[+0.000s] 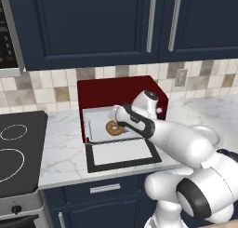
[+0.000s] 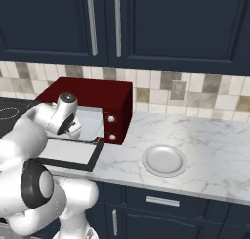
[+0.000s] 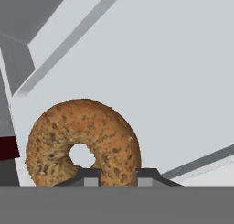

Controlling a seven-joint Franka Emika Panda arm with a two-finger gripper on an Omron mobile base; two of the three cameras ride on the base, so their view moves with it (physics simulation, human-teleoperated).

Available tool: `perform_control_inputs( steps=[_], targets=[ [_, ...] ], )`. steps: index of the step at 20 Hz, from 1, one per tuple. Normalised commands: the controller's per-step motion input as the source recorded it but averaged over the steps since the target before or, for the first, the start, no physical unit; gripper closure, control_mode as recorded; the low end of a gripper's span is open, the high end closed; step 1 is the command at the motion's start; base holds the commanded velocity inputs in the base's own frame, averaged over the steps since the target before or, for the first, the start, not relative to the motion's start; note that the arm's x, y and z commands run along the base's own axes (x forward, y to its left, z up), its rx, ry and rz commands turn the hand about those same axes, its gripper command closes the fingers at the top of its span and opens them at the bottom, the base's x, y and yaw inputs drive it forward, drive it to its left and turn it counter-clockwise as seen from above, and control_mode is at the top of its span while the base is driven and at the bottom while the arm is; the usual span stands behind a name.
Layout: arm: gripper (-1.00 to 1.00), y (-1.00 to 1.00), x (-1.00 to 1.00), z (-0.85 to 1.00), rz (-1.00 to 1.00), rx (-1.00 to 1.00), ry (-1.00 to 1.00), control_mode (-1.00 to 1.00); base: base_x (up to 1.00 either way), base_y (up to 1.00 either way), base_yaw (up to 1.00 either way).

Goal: Pick up the bagel from the plate, place it on the toaster oven rack, close the door, and set the timer.

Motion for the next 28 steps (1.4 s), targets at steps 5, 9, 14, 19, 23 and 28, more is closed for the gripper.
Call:
perform_control_inputs(
  steps=[5, 9, 14, 19, 23, 28],
  targets=[
    [-1.0, 0.2, 0.39, -0.14, 0.0, 0.0, 0.04, -1.0, 0.0, 0.0, 0.0],
    [-1.0, 0.11, 0.34, -0.01, 0.0, 0.0, 0.01, -1.0, 0.0, 0.0, 0.0],
    [-1.0, 0.0, -0.05, 0.03, 0.0, 0.0, 0.0, -1.0, 0.0, 0.0, 0.0],
    [-1.0, 0.0, -0.8, 0.26, 0.0, 0.0, -0.05, -1.0, 0.0, 0.0, 0.0],
    [-1.0, 0.0, -0.86, 0.55, 0.01, 0.0, -0.06, -1.0, 0.0, 0.0, 0.0],
    [-1.0, 0.0, -0.51, 0.51, 0.01, 0.0, 0.0, -1.0, 0.0, 0.0, 0.0]
  ],
)
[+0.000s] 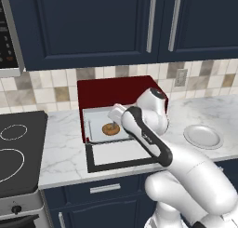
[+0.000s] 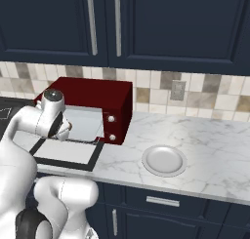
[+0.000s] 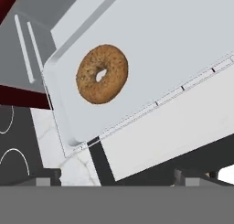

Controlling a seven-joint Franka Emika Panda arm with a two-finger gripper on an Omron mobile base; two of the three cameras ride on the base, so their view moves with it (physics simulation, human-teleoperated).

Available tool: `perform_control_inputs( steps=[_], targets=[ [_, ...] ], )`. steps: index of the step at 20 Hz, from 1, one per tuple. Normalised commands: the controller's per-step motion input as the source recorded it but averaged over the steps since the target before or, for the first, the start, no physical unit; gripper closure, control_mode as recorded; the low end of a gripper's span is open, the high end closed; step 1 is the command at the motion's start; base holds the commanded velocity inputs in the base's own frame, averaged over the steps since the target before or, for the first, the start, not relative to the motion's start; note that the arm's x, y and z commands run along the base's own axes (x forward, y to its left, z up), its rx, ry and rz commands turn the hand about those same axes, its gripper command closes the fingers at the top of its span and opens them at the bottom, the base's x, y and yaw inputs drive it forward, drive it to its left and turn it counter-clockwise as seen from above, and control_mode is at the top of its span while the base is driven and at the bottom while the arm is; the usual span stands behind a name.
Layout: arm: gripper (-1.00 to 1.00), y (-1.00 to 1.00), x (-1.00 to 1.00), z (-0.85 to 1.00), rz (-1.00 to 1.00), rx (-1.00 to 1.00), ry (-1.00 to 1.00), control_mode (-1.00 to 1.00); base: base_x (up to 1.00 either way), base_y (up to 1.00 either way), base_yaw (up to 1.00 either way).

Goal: Pick up the bagel from the plate, place it on the toaster oven rack, close the door, and set the timer.

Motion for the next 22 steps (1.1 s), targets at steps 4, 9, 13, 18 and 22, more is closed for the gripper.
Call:
perform_control_inputs(
  steps=[4, 9, 13, 18, 22],
  targets=[
    [-1.0, 0.0, -0.08, 0.23, 0.0, -0.03, 0.09, -1.0, 0.0, 0.0, 0.0],
    [-1.0, 0.0, 0.0, -0.02, 0.0, -0.1, 0.22, -1.0, 0.0, 0.0, 0.0],
    [-1.0, 0.0, 0.0, -0.17, 0.0, -0.13, 0.25, -1.0, 0.0, 0.0, 0.0],
    [-1.0, 0.0, -0.01, -0.34, 0.0, -0.09, 0.16, -1.0, 0.0, 0.0, 0.0],
    [-1.0, 0.0, -0.12, -0.47, 0.0, -0.05, 0.01, -1.0, 0.0, 0.0, 0.0]
  ],
)
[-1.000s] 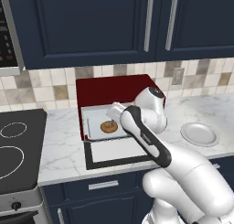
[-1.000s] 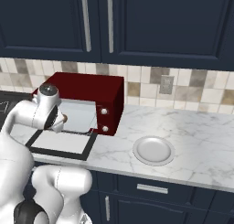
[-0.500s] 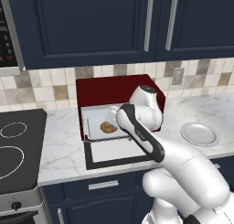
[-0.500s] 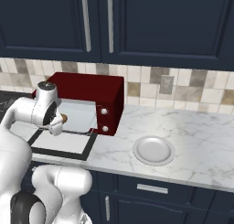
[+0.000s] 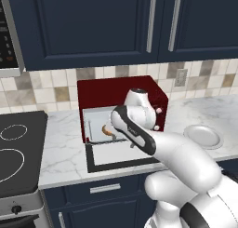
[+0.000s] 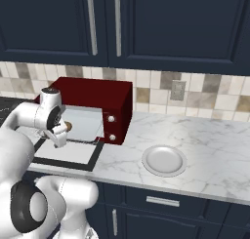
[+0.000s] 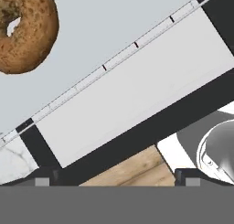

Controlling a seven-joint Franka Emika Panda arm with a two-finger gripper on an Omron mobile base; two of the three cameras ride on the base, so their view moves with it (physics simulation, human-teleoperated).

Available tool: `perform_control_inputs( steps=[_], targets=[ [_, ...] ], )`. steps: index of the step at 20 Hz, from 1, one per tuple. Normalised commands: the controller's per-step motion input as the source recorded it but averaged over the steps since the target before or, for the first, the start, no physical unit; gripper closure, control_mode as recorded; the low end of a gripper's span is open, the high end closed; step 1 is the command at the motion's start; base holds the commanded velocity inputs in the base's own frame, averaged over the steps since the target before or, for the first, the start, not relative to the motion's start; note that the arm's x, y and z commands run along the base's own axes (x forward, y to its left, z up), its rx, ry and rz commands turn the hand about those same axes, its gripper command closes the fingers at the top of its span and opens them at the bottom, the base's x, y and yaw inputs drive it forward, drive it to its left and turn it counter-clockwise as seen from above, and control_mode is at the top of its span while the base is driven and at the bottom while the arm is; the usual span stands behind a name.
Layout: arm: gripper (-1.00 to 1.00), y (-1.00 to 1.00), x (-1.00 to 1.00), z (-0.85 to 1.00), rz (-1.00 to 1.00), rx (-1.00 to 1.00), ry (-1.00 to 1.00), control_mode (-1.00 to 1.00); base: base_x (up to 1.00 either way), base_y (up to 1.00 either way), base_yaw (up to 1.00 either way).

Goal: Pick up the bagel from the plate, place it on the toaster oven rack, close the door, and set the timer.

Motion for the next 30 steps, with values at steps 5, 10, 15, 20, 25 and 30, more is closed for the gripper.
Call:
perform_control_inputs(
  steps=[5, 10, 15, 20, 25, 30],
  targets=[
    [-1.0, 0.0, -0.04, -0.51, 0.0, -0.05, 0.0, -1.0, 0.0, 0.0, 0.0],
    [-1.0, 0.0, -0.02, -0.52, 0.0, -0.04, 0.0, -1.0, 0.0, 0.0, 0.0],
    [-1.0, 0.02, 0.05, -0.34, 0.0, -0.03, 0.0, -1.0, 0.0, 0.0, 0.0],
    [-1.0, 0.08, 0.29, -0.23, -0.01, -0.02, 0.0, -1.0, 0.0, 0.0, 0.0],
    [-1.0, 0.14, 0.46, -0.11, -0.02, 0.0, 0.0, -1.0, 0.0, 0.0, 0.0],
    [-1.0, 0.16, 0.43, -0.08, -0.02, 0.0, 0.0, -1.0, 0.0, 0.0, 0.0]
  ],
)
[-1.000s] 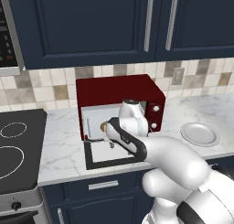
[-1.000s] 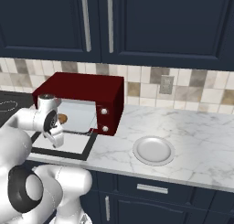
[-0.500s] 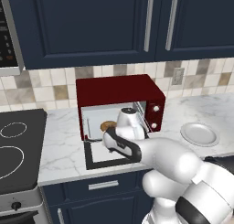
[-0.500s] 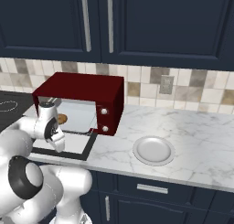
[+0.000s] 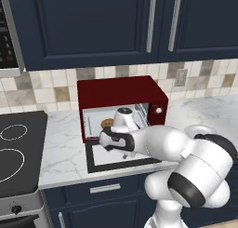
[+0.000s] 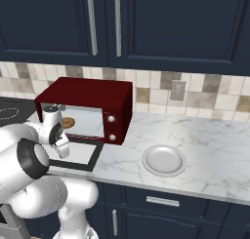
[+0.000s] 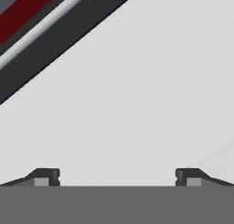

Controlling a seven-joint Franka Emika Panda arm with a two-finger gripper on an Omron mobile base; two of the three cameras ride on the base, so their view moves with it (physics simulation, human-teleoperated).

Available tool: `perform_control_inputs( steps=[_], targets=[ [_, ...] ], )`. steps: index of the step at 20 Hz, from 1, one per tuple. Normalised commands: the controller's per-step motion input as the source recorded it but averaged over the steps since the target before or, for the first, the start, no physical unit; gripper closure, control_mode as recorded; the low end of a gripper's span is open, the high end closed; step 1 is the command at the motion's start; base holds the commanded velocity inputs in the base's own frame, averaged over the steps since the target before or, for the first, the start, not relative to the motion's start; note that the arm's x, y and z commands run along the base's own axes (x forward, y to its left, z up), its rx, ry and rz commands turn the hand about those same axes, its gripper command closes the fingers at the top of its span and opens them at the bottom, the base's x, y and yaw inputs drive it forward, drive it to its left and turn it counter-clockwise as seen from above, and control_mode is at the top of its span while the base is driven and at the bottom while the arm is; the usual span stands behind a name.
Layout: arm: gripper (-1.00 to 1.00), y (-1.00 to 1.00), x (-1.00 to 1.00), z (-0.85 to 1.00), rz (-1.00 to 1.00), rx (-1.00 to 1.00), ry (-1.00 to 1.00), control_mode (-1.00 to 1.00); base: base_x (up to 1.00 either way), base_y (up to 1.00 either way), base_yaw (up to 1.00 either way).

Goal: Pick up the bagel from the plate, place it on the toaster oven rack, close the door, and set the timer.

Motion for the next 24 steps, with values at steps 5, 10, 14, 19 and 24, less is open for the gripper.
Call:
perform_control_inputs(
  steps=[5, 10, 14, 19, 24],
  targets=[
    [-1.0, 0.18, 0.35, -0.03, -0.03, 0.0, 0.0, -1.0, 0.0, 0.0, 0.0],
    [-1.0, 0.18, 0.52, 0.0, -0.04, 0.0, 0.0, -1.0, 0.0, 0.0, 0.0],
    [-1.0, 0.14, 0.57, 0.0, -0.05, 0.0, 0.0, -1.0, 0.0, 0.0, 0.0],
    [-1.0, 0.02, 0.13, 0.0, -0.04, -0.01, 0.0, -1.0, 0.0, 0.0, 0.0],
    [-1.0, -0.12, -0.96, 0.0, 0.0, 0.0, -0.1, -1.0, 0.0, 0.0, 0.0]
  ],
)
